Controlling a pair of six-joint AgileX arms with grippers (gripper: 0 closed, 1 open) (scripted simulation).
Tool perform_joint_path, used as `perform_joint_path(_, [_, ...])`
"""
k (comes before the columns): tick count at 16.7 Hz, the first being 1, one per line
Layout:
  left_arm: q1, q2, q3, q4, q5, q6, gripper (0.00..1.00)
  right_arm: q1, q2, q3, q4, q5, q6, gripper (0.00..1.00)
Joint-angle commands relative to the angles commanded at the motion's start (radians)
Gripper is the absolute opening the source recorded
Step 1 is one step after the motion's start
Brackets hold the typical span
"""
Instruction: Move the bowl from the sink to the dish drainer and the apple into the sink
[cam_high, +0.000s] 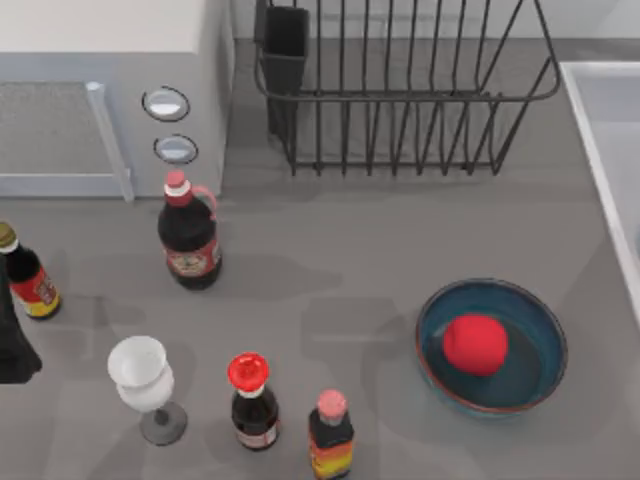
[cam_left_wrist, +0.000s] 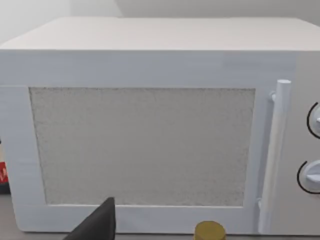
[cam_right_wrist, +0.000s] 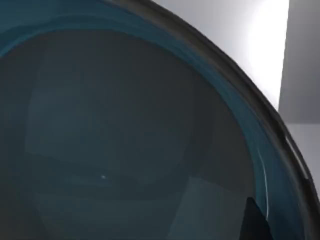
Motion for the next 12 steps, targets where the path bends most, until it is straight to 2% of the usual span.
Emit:
perform_joint_path(4, [0.0, 0.0, 0.0, 0.0, 0.0, 0.0, 1.0, -0.08, -0.212, -0.106, -0.116, -0.008, -0.079, 0.0])
perform_joint_path(12, [0.0, 0.0, 0.0, 0.0, 0.0, 0.0, 1.0, -0.288, -0.848, -0.413, -0.444, -0.028, -0.3, 0.0])
